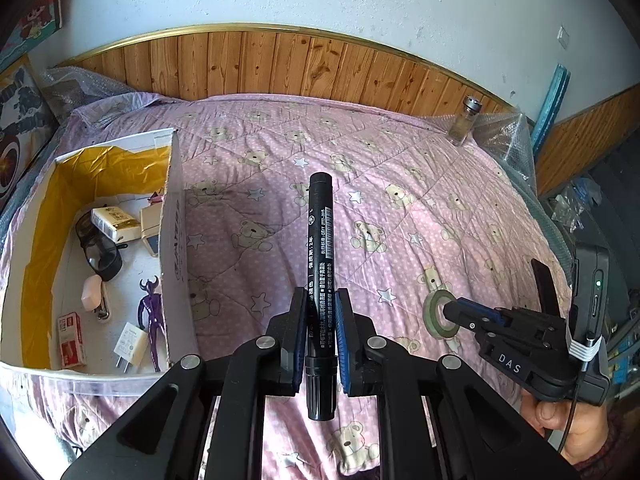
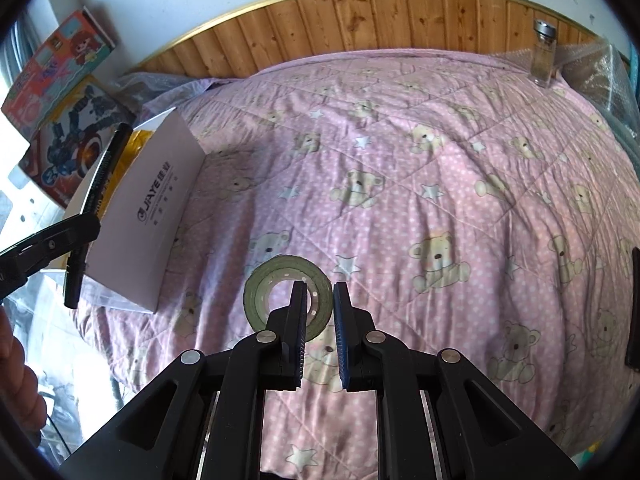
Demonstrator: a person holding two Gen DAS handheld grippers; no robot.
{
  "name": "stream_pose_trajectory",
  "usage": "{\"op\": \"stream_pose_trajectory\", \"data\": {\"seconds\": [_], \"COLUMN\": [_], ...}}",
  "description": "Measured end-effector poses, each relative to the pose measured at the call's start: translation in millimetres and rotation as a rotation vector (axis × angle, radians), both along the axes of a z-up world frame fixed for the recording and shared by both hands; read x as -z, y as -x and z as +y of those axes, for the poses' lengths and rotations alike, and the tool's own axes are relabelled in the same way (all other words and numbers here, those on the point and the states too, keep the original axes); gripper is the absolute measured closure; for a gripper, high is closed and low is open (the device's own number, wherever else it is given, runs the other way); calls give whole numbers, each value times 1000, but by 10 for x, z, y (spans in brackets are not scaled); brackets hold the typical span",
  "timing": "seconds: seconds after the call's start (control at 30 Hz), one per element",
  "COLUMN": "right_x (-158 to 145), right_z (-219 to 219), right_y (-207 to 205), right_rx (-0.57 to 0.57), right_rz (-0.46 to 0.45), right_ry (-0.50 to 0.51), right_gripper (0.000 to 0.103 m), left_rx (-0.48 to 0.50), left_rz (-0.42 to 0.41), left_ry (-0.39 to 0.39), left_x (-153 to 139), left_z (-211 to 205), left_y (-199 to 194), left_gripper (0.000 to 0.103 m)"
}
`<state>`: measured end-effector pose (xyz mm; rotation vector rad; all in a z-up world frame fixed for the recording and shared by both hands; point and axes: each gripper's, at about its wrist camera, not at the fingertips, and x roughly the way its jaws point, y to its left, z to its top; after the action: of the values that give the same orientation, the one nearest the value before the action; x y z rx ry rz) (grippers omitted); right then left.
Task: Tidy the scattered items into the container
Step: 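Carry the black marker and green tape roll over the white box, then open the left tool to drop the marker while the right tool releases the tape roll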
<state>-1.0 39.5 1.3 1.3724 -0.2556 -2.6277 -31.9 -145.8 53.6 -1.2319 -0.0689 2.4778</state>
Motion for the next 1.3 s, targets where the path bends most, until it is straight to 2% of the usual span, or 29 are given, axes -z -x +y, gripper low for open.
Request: {"op": "stream_pose_trajectory", "data": {"seconds": [0.53, 0.9, 1.1, 1.3], "right_x": [-419, -728, -779, -678], "right_z": [-1059, -1805, -2185, -2428], "right_y": [170, 418, 609, 870], "right_rx": [-221, -362, -431, -467], "right_rz": [62, 106, 110, 73], "right_ry": [-9, 1, -18, -32], "right_gripper": [90, 90, 90, 90], "left_rx": [-124, -259, -314, -358], "left_rz": [-3, 10, -3, -54], "left_ry": [-104, -161, -175, -170], "left_x": [-114, -256, -252, -126], "left_z": [-934, -1708, -2049, -2294], "left_y": [-161, -5, 170, 354], "left_gripper": [89, 89, 89, 89]}}
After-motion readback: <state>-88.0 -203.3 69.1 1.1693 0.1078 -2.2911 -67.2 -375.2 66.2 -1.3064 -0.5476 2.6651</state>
